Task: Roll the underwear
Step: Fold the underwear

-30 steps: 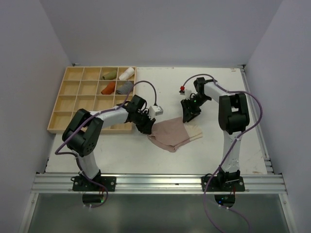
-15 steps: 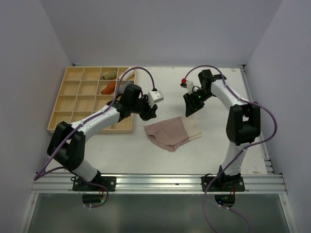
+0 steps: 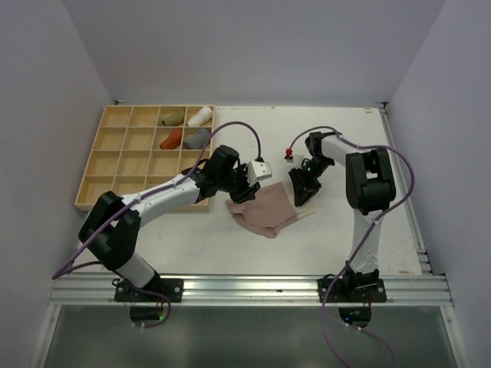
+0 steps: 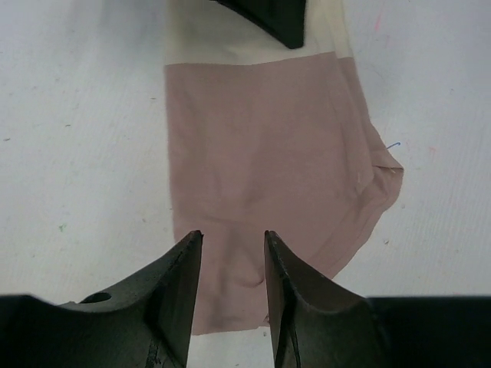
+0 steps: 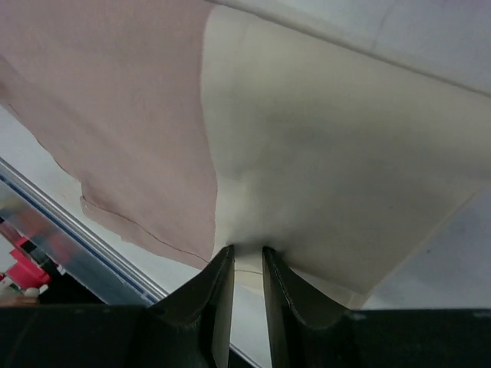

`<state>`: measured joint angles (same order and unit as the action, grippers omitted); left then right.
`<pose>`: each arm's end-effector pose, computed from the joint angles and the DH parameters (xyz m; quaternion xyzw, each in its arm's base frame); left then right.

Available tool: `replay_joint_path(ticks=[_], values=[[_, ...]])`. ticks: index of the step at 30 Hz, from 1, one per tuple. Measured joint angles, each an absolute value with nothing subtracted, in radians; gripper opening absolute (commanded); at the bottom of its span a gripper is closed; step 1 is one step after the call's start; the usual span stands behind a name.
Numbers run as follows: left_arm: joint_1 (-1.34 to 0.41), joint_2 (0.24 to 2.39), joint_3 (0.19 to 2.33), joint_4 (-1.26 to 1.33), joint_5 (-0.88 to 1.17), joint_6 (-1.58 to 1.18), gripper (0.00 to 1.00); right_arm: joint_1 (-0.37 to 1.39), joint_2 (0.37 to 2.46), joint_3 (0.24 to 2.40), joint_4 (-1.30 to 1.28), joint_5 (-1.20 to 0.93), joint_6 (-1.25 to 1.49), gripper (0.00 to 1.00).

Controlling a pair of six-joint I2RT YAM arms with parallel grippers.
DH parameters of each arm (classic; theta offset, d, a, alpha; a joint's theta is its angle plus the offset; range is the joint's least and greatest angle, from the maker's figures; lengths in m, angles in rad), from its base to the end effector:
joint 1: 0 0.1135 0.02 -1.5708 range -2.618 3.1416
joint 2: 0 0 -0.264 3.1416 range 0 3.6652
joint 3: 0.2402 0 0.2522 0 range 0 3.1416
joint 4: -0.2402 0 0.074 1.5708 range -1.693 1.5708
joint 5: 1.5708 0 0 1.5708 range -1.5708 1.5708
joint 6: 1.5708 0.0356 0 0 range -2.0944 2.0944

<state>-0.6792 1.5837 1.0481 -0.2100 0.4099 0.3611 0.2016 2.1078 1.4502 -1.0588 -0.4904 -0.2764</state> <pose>0.2580 -0.2265 0.2317 0.5166 0.7377 -0.2463 0.3581 0.3595 0.0906 0.1338 0.2119 -0.9442 -0.2446 0.0615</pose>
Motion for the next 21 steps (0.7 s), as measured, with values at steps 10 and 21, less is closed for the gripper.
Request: replay_joint_path(ticks=[10, 21], values=[[-0.86, 1.708, 1.089, -0.197, 0.356, 0.326, 0.38, 0.118, 1.963, 1.414, -0.884, -0.605, -0.184, 0.32], [-0.952, 1.936, 1.352, -0.202, 0.293, 0.2, 0.38, 0.004, 1.55, 0.959, -0.736, -0.624, 0.104, 0.17]])
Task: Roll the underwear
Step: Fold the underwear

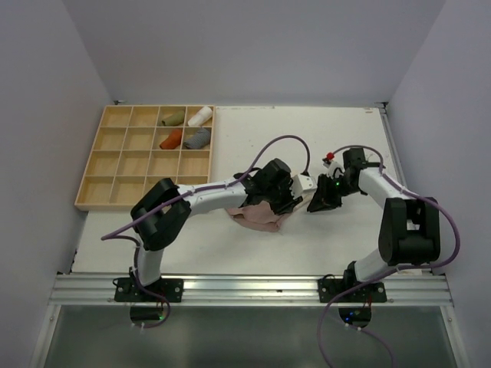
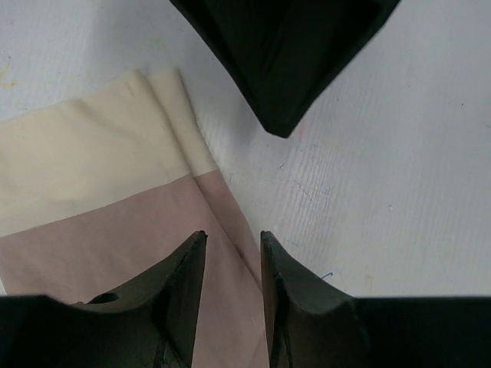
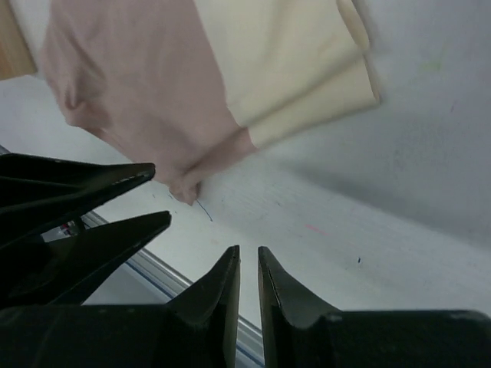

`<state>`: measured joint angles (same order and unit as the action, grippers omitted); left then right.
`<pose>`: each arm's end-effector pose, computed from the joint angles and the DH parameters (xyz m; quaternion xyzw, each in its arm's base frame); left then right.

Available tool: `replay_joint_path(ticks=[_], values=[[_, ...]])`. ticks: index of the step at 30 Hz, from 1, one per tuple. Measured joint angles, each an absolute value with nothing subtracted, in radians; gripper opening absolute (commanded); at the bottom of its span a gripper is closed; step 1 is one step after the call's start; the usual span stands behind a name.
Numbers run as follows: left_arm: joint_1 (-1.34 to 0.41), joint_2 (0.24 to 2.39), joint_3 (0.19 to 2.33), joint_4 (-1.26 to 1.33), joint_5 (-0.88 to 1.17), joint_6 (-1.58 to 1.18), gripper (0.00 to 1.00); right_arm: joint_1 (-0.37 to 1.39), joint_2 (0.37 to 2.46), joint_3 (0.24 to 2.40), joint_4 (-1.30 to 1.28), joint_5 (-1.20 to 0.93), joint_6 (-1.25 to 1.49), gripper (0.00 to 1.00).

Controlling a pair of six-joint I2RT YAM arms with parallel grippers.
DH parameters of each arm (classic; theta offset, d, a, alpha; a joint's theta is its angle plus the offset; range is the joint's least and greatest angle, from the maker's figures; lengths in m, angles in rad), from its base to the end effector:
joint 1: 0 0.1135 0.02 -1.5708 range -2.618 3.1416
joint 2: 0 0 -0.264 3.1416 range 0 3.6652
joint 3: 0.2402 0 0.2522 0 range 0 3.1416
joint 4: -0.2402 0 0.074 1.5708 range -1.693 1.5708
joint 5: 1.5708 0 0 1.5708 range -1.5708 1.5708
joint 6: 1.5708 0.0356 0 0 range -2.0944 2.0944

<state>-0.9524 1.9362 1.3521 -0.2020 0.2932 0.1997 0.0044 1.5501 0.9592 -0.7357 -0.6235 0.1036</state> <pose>0.2398 -0.3548 0.1986 0.5448 0.7362 -0.2646 0.3022 0.2762 0.0220 0.1910 0.0095 0.9454 0.3103 0.0993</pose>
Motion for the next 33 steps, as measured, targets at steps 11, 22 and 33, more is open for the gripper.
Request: replay_joint_path(ticks=[11, 22, 33], values=[[-0.977, 2.031, 1.397, -0.216, 0.207, 0.176, 0.28, -0.024, 1.617, 0.836, -0.573, -0.566, 0.393, 0.13], [-0.978, 2.062, 1.406, -0.225, 0.151, 0.179, 0.21, -0.024, 1.711, 0.839, -0.547, -0.565, 0.442, 0.13], [-0.978, 2.063, 1.422, -0.226, 0.149, 0.176, 0.07, -0.024, 1.721, 0.849, -0.548, -0.568, 0.453, 0.13]])
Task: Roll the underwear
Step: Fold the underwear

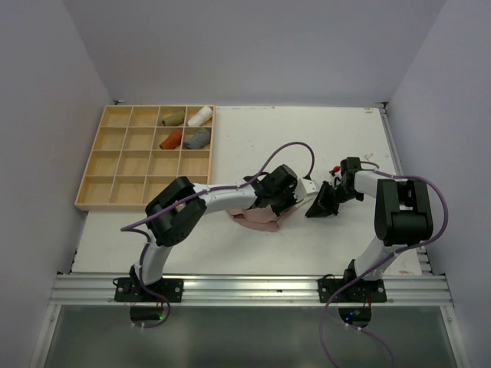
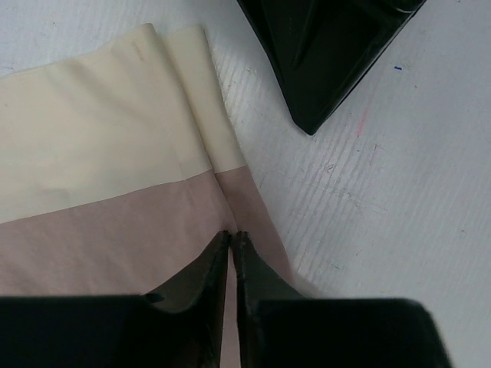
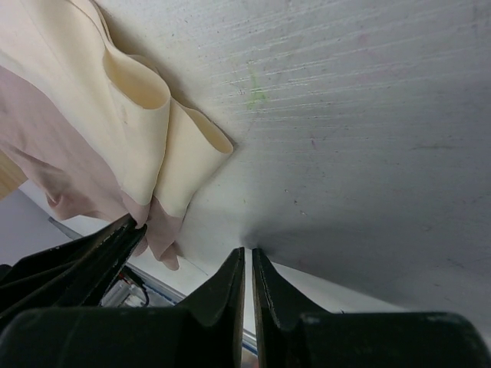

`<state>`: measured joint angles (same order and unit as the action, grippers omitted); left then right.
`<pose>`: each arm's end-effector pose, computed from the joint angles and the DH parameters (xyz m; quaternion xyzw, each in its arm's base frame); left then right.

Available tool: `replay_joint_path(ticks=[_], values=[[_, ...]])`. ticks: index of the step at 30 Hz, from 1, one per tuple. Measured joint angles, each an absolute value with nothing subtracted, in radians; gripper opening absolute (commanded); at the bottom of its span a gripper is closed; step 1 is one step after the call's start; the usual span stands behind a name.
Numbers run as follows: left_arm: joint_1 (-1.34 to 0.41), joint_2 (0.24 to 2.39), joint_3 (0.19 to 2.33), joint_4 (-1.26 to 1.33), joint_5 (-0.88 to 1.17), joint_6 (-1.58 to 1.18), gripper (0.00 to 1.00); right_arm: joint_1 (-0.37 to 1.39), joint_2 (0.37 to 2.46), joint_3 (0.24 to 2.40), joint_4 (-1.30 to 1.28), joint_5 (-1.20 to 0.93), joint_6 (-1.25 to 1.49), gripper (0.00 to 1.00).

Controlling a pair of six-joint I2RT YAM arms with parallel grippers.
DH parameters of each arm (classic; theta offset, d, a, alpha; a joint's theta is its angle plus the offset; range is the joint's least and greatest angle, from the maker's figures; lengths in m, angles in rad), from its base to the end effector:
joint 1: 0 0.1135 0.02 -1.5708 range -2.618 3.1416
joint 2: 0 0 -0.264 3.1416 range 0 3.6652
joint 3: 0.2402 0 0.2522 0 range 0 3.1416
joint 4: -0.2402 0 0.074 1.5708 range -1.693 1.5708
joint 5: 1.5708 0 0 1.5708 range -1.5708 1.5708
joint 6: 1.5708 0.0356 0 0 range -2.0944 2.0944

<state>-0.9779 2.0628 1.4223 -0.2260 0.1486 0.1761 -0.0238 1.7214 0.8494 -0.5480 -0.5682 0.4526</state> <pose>0.2458 -0.3742 0.1647 0.5321 0.7705 -0.1984 0.2895 0.2791 0.0125 0.1227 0.2053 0.9351 0.2885 0.0112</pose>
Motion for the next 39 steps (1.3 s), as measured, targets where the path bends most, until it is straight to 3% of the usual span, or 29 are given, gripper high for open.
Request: replay_joint_path(ticks=[2, 35, 37, 39], values=[[-0.978, 2.063, 1.423, -0.226, 0.149, 0.176, 0.0, -0.023, 1.721, 0.849, -0.548, -0.568, 0.453, 0.13], [-0.978, 2.006, 1.355, -0.171, 0.38, 0.145, 0.0, -0.025, 1.734, 0.844, -0.53, -0.595, 0.466, 0.11], [-0.978, 2.029, 1.355, -0.172, 0.391, 0.14, 0.0, -0.025, 1.731, 0.844, -0.532, -0.594, 0.458, 0.1], [-0.978, 2.056, 1.355, -0.173, 0.398, 0.138, 0.09, -0.024, 1.722, 0.844, -0.543, -0.586, 0.438, 0.1]])
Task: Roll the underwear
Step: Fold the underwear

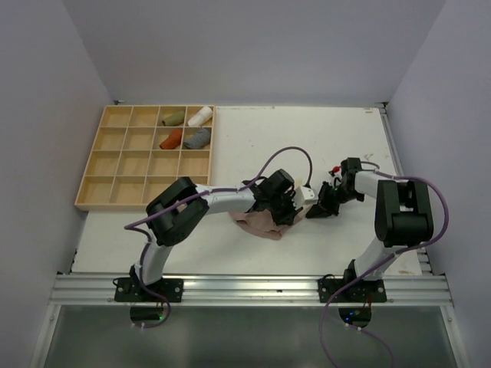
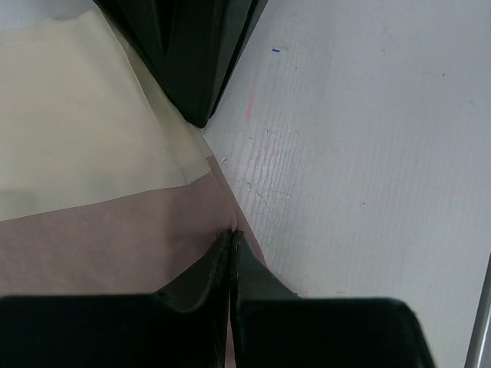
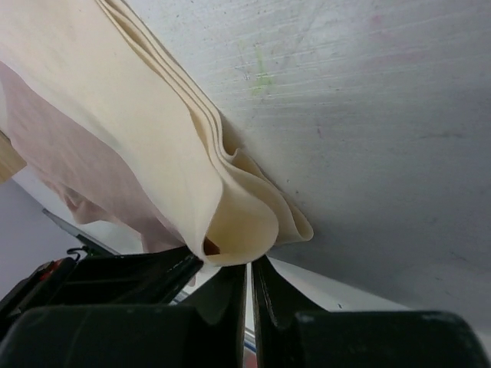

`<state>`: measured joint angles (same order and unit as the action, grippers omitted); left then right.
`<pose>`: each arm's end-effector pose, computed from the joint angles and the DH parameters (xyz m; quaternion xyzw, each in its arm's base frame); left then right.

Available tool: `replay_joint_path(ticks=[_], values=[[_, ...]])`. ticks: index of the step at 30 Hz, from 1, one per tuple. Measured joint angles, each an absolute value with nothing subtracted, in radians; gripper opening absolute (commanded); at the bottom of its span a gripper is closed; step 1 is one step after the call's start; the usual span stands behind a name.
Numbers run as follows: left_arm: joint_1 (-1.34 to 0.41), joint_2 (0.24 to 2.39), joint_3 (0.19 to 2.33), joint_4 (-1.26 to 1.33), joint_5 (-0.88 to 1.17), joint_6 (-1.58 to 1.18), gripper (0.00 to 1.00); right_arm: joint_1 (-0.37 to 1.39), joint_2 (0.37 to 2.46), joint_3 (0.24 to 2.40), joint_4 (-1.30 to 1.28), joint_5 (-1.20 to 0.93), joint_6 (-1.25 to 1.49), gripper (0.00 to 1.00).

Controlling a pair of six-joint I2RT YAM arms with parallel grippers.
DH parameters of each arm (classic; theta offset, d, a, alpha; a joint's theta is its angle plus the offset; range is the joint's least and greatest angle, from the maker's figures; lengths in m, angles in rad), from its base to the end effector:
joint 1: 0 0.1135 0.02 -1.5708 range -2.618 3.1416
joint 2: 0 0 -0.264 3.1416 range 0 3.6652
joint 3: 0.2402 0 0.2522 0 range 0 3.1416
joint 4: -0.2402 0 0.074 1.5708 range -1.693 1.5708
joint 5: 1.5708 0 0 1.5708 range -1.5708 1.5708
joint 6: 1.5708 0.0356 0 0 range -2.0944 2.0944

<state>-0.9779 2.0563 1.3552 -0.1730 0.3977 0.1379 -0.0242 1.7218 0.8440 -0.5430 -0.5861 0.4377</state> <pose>0.2331 -0.3706 0.1529 0.5450 0.7460 -0.3060 0.2298 0.2782 0.0130 0.1219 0.1975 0.9343 0.2966 0.0111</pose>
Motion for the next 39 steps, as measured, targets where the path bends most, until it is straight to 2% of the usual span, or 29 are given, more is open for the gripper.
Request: replay_joint_path(ticks=[1, 2, 7, 11, 16, 21, 23, 27, 33, 39], values=[[-0.978, 2.068, 1.355, -0.172, 0.405, 0.133, 0.18, -0.025, 1.715, 0.844, -0.554, -0.582, 0.425, 0.1], [-0.978, 2.07, 1.356, -0.167, 0.412, 0.131, 0.23, -0.025, 1.706, 0.845, -0.567, -0.576, 0.412, 0.11], [-0.978, 2.065, 1.352, -0.163, 0.435, 0.115, 0.41, -0.025, 1.636, 0.907, -0.704, -0.57, 0.285, 0.13], [-0.973, 1.987, 1.284, -0.165, 0.434, 0.13, 0.47, -0.024, 1.573, 1.031, -0.786, -0.596, 0.151, 0.32], [-0.942, 1.767, 1.218, -0.192, 0.43, 0.169, 0.56, -0.004, 1.605, 1.176, -0.798, -0.687, 0.059, 0.27], [-0.854, 1.617, 1.183, -0.217, 0.422, 0.189, 0.52, 0.073, 1.792, 1.277, -0.803, -0.711, -0.019, 0.23], [-0.809, 1.63, 1.176, -0.239, 0.413, 0.195, 0.47, 0.103, 1.869, 1.283, -0.81, -0.711, -0.048, 0.23], [-0.727, 1.734, 1.146, -0.303, 0.394, 0.197, 0.45, 0.13, 1.956, 1.282, -0.834, -0.696, -0.092, 0.22], [-0.687, 1.869, 1.158, -0.367, 0.375, 0.204, 0.4, 0.122, 1.917, 1.177, -0.805, -0.682, -0.118, 0.21], [-0.682, 1.998, 1.336, -0.382, 0.374, 0.255, 0.45, 0.168, 1.821, 1.015, -0.796, -0.703, -0.096, 0.21]])
